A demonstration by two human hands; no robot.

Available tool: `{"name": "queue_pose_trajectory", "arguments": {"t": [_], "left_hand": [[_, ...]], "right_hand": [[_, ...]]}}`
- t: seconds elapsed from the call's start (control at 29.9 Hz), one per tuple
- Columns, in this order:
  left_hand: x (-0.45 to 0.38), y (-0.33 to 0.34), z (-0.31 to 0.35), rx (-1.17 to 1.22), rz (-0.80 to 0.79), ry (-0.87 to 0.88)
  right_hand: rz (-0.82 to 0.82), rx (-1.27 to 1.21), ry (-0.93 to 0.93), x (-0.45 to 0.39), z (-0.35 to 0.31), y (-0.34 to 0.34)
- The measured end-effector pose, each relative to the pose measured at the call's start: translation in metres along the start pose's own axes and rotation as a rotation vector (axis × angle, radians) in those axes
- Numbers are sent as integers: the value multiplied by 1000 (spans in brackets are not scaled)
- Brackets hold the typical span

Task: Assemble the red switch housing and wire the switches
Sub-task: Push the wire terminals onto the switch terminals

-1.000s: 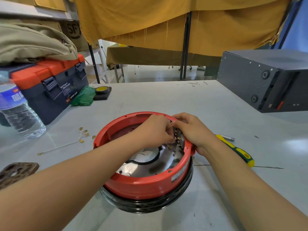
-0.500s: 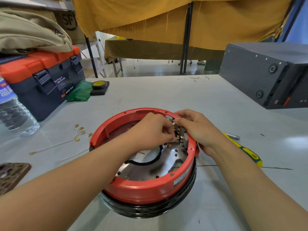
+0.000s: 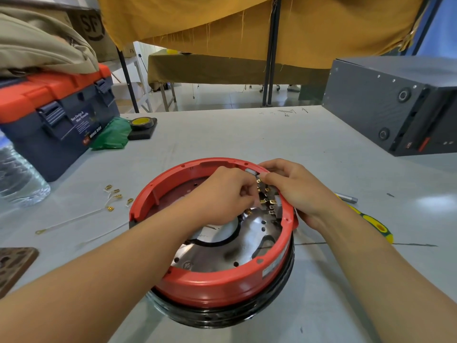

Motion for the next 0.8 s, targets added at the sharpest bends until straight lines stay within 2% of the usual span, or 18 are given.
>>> {"name": "queue_pose_trajectory", "arguments": {"t": [0.37, 0.8], "left_hand": [[0, 0, 3, -3, 17, -39], [0, 0, 3, -31, 9, -4]], "right_hand": [[10, 8, 0, 1, -1, 0], [0, 12, 5, 2, -1, 0]]}}
Point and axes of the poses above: each hand's wrist, its own x-axis away from the middle knuckle, its own y-axis out of the palm, z = x × y, the point moved 6 cm from there along -x, towards the middle knuckle, and after that the axes turned 15 degrees about -x, right-handed, at the moved point
